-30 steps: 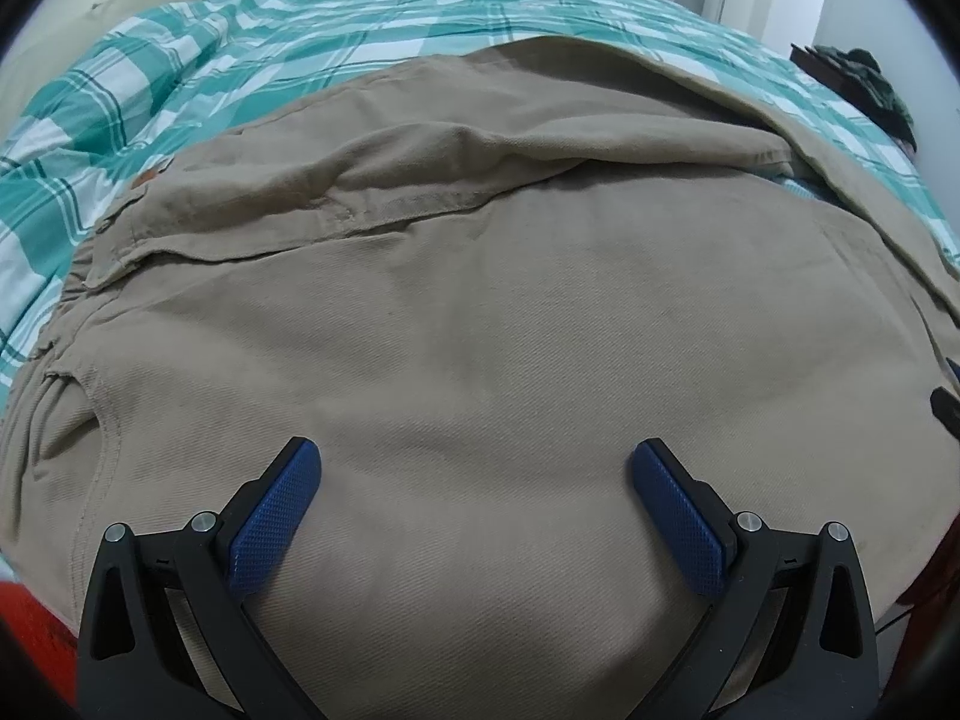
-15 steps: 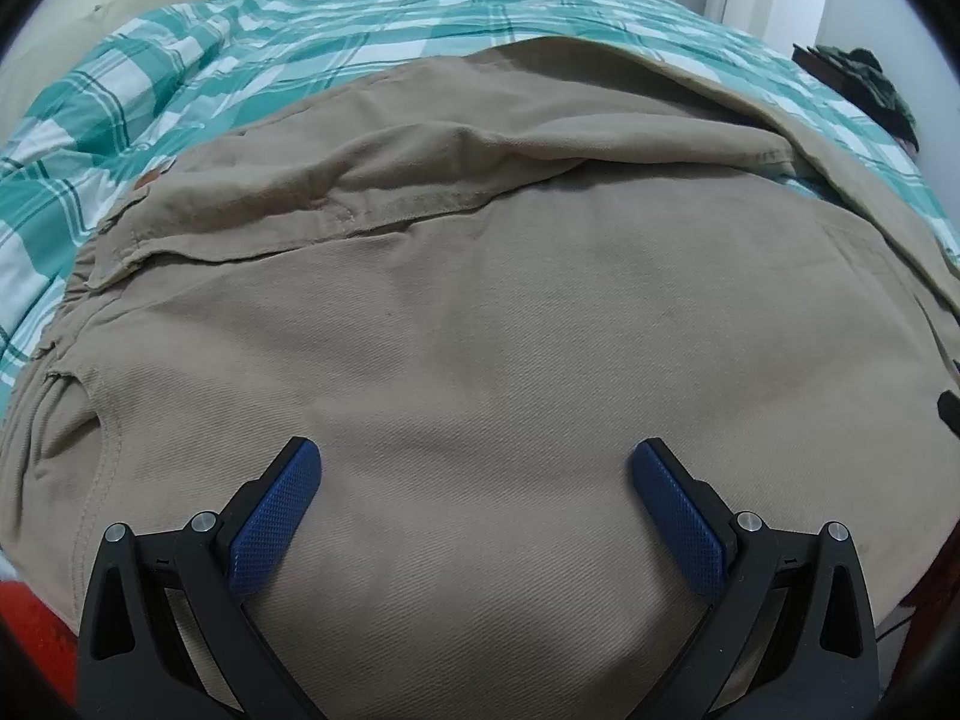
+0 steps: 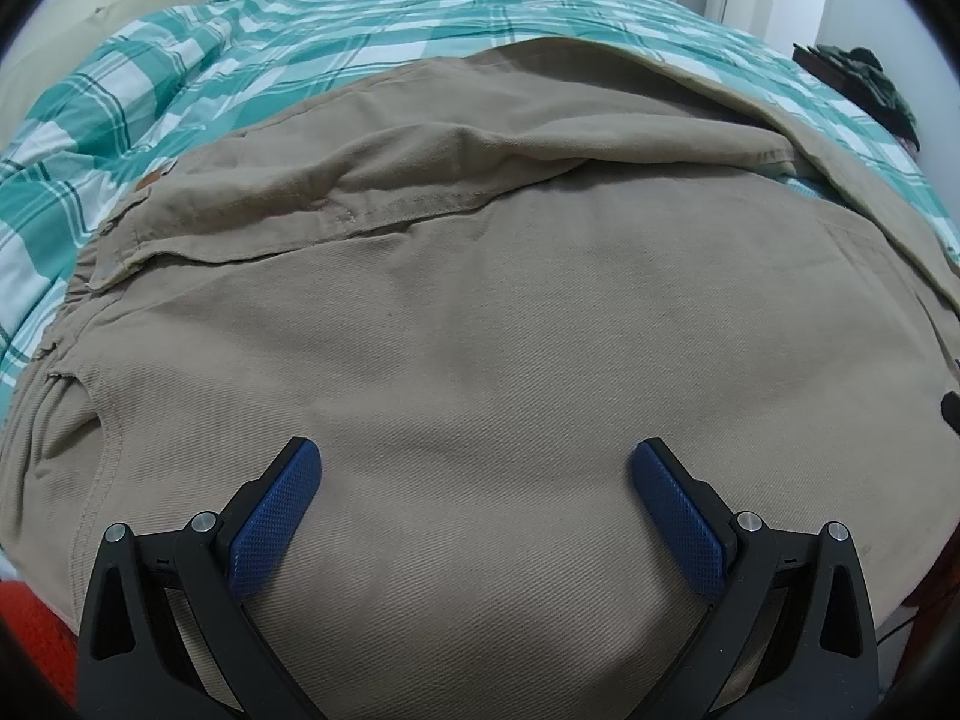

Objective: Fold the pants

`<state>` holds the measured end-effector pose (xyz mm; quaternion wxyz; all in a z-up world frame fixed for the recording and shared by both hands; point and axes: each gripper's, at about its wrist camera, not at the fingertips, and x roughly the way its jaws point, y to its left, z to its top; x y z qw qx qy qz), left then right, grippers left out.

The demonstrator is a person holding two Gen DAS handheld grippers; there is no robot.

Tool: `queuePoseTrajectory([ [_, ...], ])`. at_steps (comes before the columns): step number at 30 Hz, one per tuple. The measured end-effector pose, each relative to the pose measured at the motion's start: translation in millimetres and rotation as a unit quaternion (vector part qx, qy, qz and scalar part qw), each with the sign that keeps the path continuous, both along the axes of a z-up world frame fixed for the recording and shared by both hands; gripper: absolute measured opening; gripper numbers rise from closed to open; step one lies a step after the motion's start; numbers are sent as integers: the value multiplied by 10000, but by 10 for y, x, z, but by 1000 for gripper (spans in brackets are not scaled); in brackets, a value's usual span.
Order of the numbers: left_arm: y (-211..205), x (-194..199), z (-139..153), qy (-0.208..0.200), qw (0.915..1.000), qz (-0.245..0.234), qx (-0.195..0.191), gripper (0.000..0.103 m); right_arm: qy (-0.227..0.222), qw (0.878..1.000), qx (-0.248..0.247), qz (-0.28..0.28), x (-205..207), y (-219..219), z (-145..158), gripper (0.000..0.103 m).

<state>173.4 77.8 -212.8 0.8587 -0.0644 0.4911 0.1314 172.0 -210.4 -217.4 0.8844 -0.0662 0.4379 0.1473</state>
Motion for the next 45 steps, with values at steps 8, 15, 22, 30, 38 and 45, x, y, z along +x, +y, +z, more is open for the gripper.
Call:
queuePoseTrajectory([
  [8,2,9,0,17,10000,10,1,103,269,9934,1009,-471,98,-328,491,91],
  [15,20,39,-8,48,10000,27,-28,103,1250,8767,3721,-2781,453,-1521,666,83],
  [22,21,48,-7,60,10000,21,-26,102,2036,8390,3800,-3321,771,-1460,267,70],
  [30,22,62,2,137,9999,11,-43,102,924,8123,3638,-4464,970,-1710,162,41],
  [38,194,-25,409,205,9901,339,-1346,102,-116,9098,2657,-3187,1071,-1587,984,6],
  [45,485,508,672,-832,9165,458,-3887,102,-1193,9495,2690,-1094,412,-1190,2338,6],
])
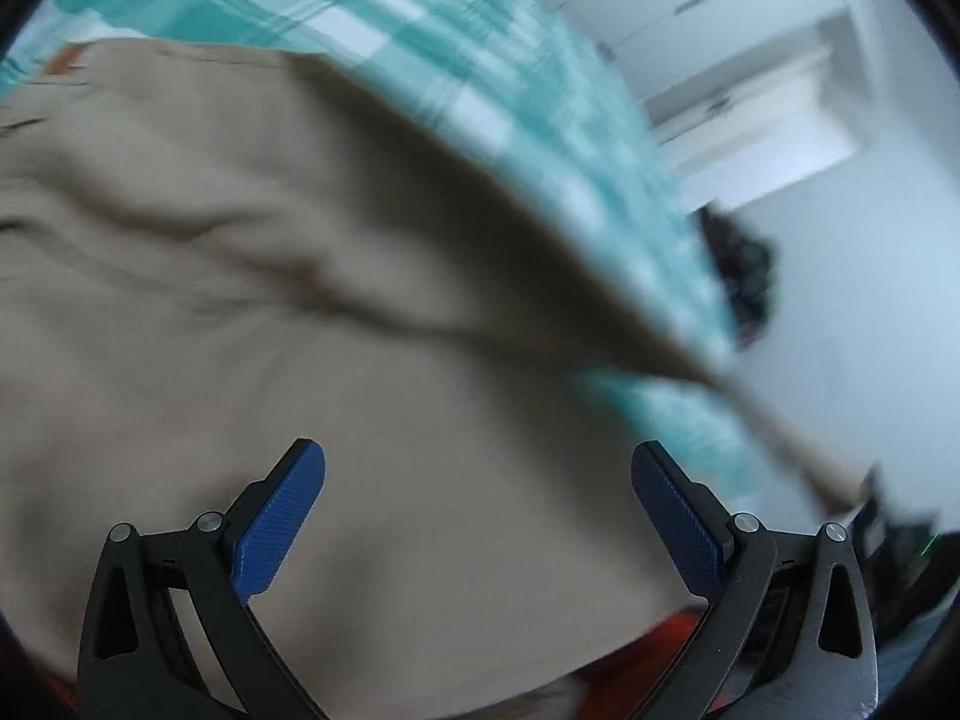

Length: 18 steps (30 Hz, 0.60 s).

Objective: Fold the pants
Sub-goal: 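Grasp the pant leg hem with the right tool and lift it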

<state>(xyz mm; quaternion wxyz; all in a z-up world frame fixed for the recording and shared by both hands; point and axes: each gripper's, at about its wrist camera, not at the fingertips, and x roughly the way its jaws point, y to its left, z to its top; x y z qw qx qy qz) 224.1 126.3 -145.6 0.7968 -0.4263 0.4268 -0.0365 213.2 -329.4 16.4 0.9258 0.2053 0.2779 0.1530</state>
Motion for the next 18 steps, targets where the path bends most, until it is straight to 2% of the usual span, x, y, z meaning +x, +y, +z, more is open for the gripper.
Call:
queuePoseTrajectory([
  [2,75,208,32,-165,9994,69,-300,102,-223,9995,9,238,-214,37,187,6],
  [5,189,405,6,-153,9981,217,-554,102,-454,9980,-81,431,-550,88,335,6],
  [9,256,521,29,-112,9978,255,-602,102,-544,9964,-69,646,-905,-13,420,5],
  [11,281,568,77,-51,9981,175,-593,100,-572,9936,58,971,-1050,-74,448,5],
  [12,293,582,93,11,9983,144,-558,85,-572,9917,130,1142,-1142,-104,437,5],
  [13,300,591,79,115,9985,89,-523,31,-557,9894,183,1332,-1190,-148,439,5],
  [14,293,592,52,273,9984,25,-490,2,-472,9870,163,1525,-1188,-203,429,6],
  [15,291,606,-1,509,9976,20,-465,3,-375,9867,78,1582,-1167,-248,405,5],
  [18,257,535,89,451,9982,291,-260,3,322,9926,-399,1100,-685,-445,203,5],
])
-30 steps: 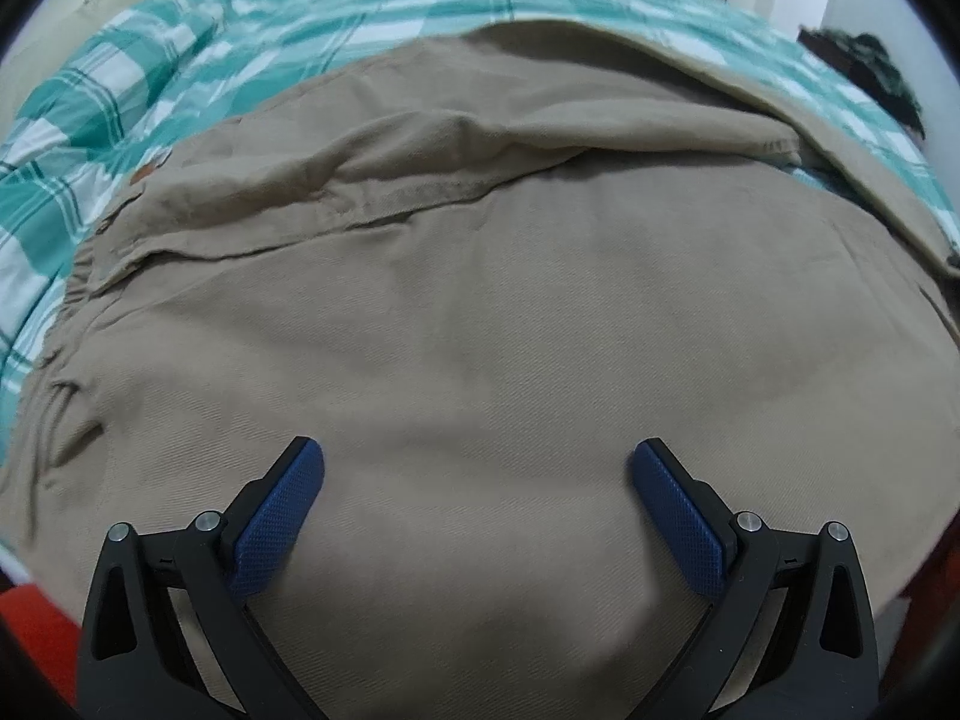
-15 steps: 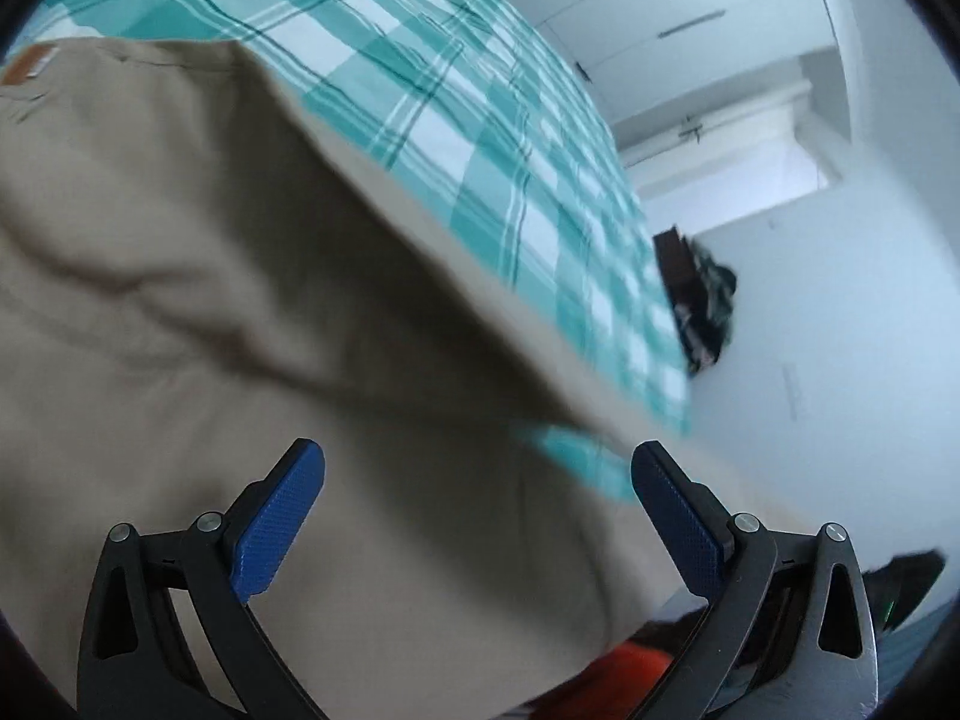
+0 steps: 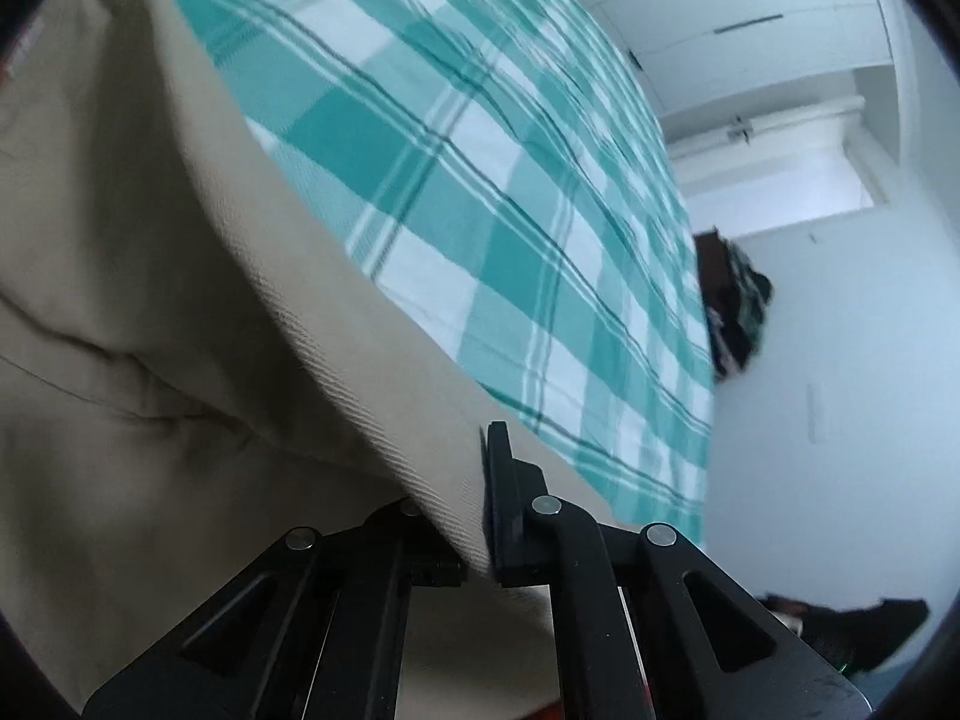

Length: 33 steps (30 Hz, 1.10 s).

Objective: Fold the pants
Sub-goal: 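Grasp the pant leg hem with the right tool and lift it, then fold the held hem over the pants and open the right tool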

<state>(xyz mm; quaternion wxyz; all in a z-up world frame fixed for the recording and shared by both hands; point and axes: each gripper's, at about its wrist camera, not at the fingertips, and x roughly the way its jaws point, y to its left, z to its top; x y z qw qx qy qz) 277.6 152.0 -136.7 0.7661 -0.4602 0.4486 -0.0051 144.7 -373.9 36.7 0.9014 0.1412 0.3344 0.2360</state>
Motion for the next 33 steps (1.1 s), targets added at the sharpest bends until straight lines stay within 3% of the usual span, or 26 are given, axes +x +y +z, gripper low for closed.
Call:
queuePoseTrajectory([
  [2,-14,-105,257,-382,9988,271,129,3,371,9983,-250,-366,481,-119,-129,5],
  [3,-22,-218,474,-678,9963,438,289,3,302,9977,-390,-467,685,-115,-101,5],
  [5,-79,-558,950,-1432,9842,660,809,4,-266,9977,-487,-393,962,-63,115,5],
  [8,-232,-1000,1182,-1870,9688,582,1520,6,-1236,9921,-229,31,972,-49,529,5],
  [10,-381,-1174,984,-1538,9712,239,1807,10,-1227,9921,-177,194,935,-157,506,5],
  [12,-608,-1221,456,-809,9803,-311,1775,10,-721,9971,-215,139,926,-323,249,5],
  [14,-783,-1235,-7,-236,9849,-581,1615,10,175,9982,-551,-164,939,-567,-297,5],
  [17,-1015,-1232,-308,160,9866,-752,1440,6,1666,9763,-1155,-755,979,-966,-1285,6],
  [19,-1135,-1222,-241,117,9814,-889,1698,6,2091,9640,-1230,-1090,948,-1153,-1643,6],
  [21,-1191,-1229,-155,48,9772,-969,1890,6,2189,9626,-1041,-1211,900,-1320,-1735,6],
  [27,-1213,-1235,-128,70,9813,-821,1740,5,1966,9662,-1076,-1276,834,-1336,-1586,6],
  [30,-1344,-1155,-116,-50,9773,-1036,1845,8,1757,9662,-1113,-1521,677,-1322,-1450,5],
  [33,-1396,-1104,-221,79,9751,-1182,1873,8,1744,9630,-909,-1843,578,-1293,-1442,5],
])
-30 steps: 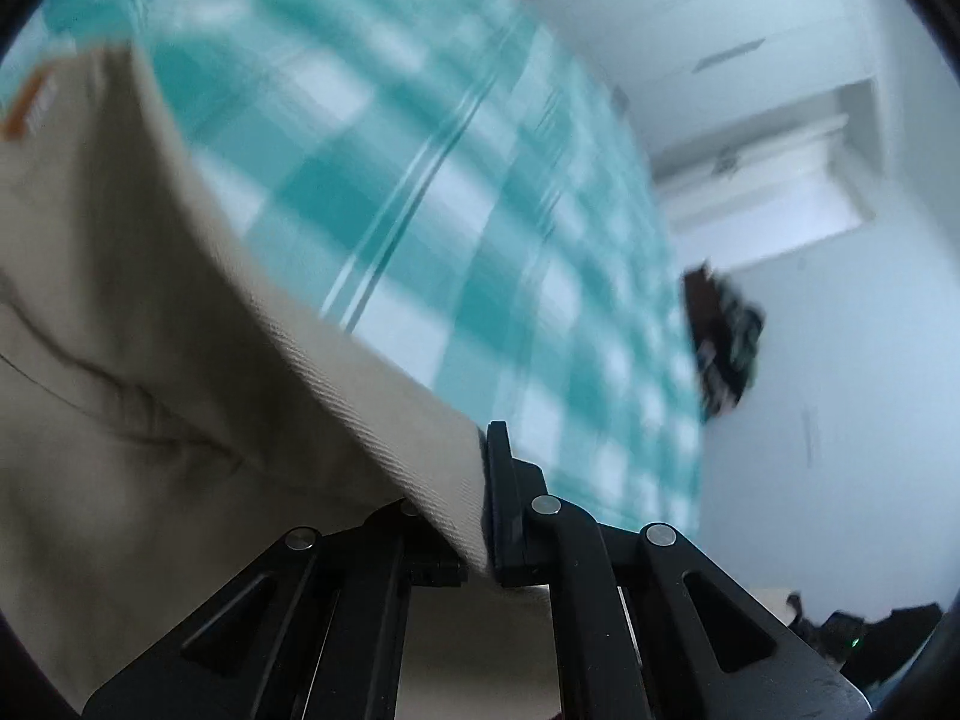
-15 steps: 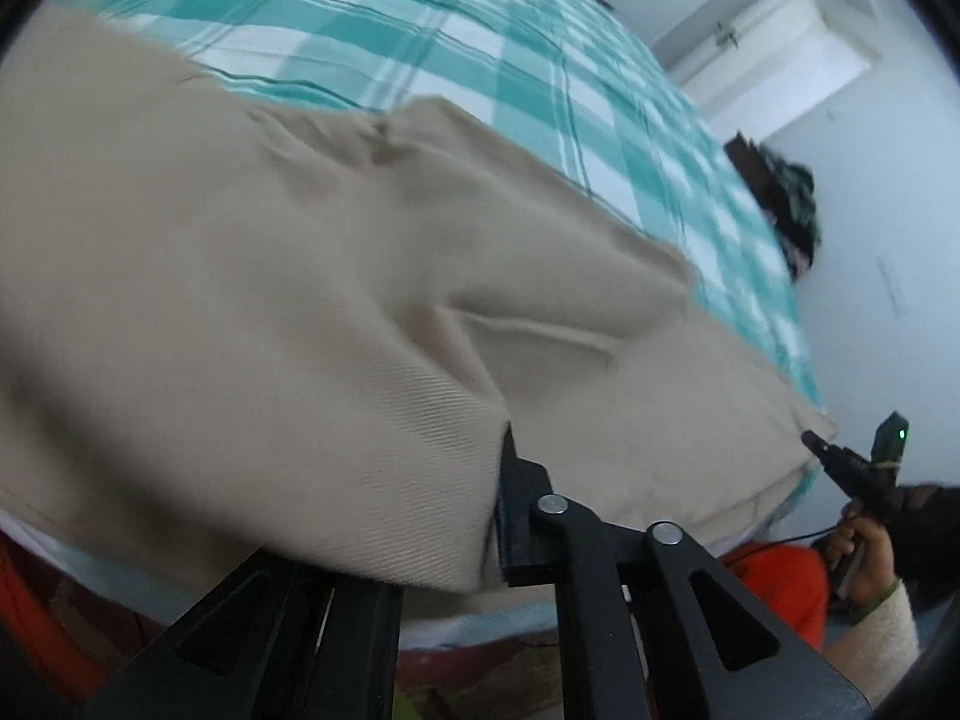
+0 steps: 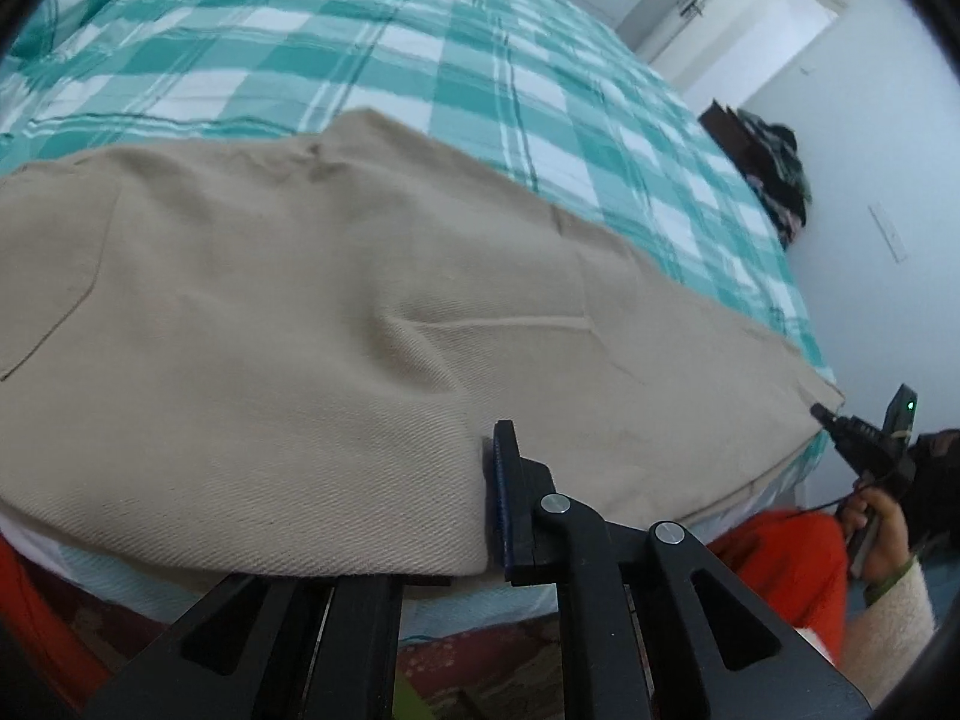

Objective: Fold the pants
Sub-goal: 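Fold the held hem over the pants and open the right tool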

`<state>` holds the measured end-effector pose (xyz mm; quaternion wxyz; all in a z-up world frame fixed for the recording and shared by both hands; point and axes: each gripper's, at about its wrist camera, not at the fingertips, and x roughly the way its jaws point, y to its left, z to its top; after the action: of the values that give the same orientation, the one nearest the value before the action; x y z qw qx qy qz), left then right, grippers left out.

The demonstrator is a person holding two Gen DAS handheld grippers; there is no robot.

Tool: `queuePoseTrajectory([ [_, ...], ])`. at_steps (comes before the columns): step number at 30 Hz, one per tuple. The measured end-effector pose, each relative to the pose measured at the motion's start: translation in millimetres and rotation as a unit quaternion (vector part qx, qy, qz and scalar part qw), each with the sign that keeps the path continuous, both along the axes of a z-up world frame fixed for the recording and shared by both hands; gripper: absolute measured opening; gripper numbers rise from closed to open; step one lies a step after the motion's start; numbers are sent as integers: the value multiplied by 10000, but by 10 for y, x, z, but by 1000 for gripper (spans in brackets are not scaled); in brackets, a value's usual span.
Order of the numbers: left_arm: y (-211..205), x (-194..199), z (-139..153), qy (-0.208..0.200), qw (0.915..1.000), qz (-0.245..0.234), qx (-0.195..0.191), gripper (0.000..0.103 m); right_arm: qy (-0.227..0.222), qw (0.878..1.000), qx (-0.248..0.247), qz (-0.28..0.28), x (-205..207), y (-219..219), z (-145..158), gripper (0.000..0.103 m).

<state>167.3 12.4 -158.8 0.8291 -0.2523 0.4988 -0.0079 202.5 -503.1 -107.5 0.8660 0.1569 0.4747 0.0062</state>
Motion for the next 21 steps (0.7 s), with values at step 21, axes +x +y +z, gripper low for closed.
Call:
queuePoseTrajectory([
  [21,-84,-113,-39,39,9991,-359,223,3,404,9947,-931,-145,69,138,-123,5],
])
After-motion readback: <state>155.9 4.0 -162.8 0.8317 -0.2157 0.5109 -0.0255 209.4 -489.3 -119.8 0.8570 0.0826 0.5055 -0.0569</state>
